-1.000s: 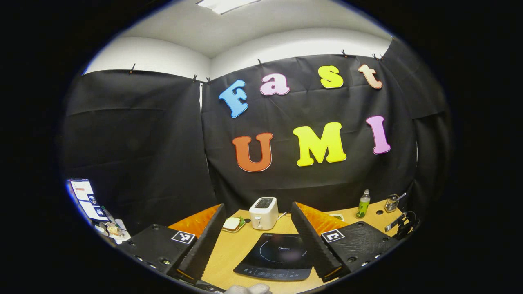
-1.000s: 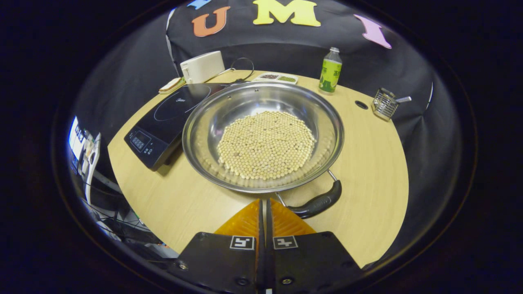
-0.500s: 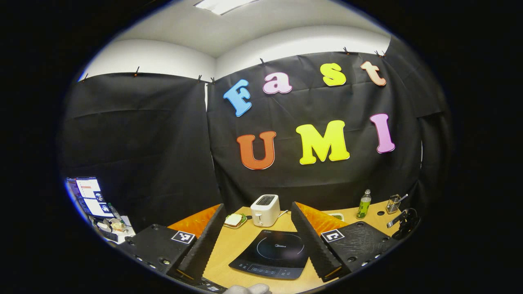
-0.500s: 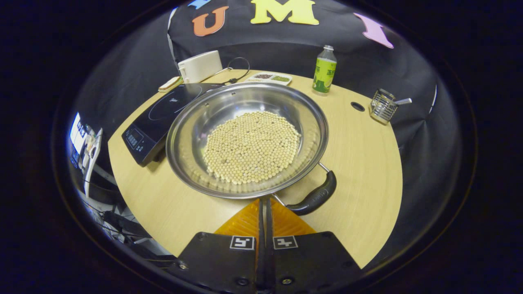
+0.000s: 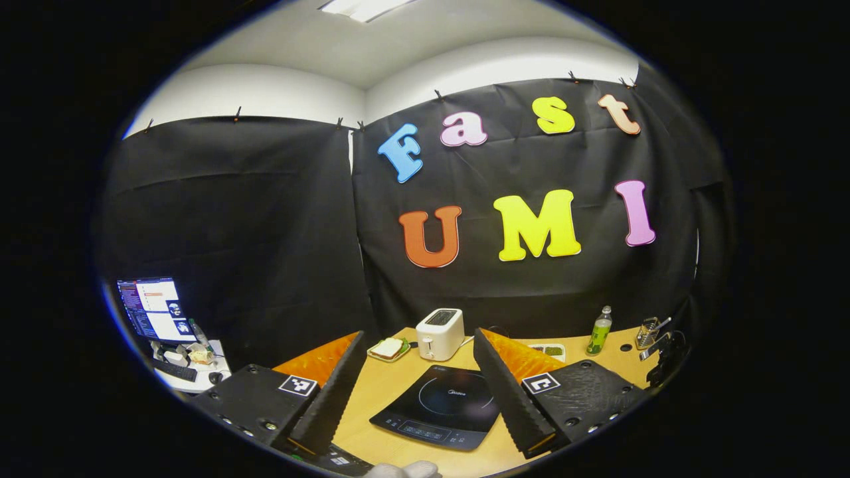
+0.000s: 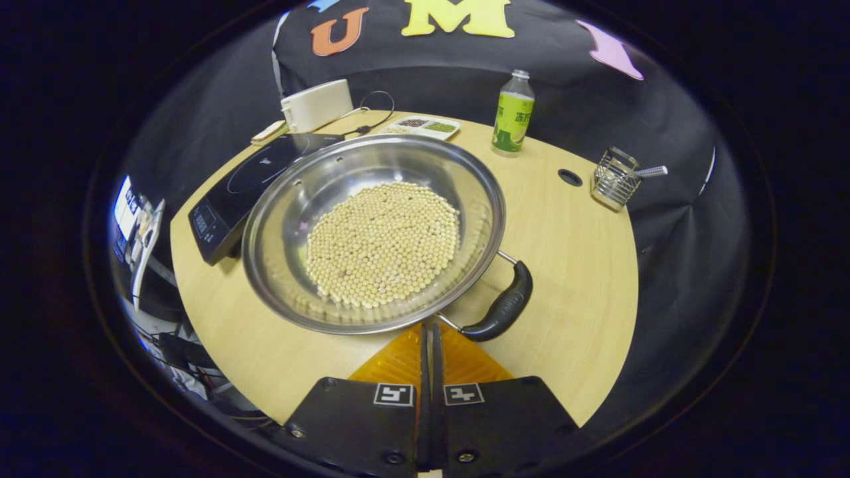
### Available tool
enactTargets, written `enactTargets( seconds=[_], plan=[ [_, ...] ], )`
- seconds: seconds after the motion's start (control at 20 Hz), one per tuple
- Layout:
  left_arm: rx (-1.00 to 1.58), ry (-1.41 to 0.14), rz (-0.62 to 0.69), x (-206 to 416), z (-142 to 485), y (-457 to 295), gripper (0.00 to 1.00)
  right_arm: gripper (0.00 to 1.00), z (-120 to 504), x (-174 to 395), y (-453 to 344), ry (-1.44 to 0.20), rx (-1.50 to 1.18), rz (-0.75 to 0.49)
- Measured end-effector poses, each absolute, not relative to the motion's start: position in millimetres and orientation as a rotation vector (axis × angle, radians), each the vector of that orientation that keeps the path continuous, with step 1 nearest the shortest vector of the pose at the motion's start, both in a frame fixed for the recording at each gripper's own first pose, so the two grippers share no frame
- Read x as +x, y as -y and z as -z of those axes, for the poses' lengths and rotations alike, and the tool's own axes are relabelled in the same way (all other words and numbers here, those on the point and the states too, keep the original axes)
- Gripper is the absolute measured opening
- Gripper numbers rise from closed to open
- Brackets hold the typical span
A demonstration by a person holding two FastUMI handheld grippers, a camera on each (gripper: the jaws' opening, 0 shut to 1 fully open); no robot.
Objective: First push the handle of the pot to place it horizontally, then grasp the pot with both hands and set it on the induction cooktop.
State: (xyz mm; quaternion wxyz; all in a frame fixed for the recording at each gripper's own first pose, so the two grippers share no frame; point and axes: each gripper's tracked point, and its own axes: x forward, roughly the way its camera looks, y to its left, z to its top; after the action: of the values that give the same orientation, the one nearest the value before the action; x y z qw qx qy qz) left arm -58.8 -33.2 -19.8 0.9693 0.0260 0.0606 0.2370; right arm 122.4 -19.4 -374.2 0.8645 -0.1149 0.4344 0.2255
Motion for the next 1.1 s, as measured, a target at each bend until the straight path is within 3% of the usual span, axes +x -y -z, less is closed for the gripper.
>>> enactTargets(
  seconds=[0.25, 0.7, 1.1],
  plan=[
    [0.044, -0.122, -0.481, -56.4, 24.1, 37.0, 0.96, 0.04, 371.3, 144.7, 34.1, -0.901, -0.242, -0.431],
    [0.037, -0.126, -0.439, -49.0, 27.7, 32.6, 0.96, 0.0, 364.4, 152.1, 44.0, -0.863, -0.233, -0.355],
    [0.017, -0.118, -0.262, -25.0, 40.0, 34.4, 0.96, 0.04, 323.1, 121.4, 69.3, -0.726, -0.17, -0.179]
  ],
)
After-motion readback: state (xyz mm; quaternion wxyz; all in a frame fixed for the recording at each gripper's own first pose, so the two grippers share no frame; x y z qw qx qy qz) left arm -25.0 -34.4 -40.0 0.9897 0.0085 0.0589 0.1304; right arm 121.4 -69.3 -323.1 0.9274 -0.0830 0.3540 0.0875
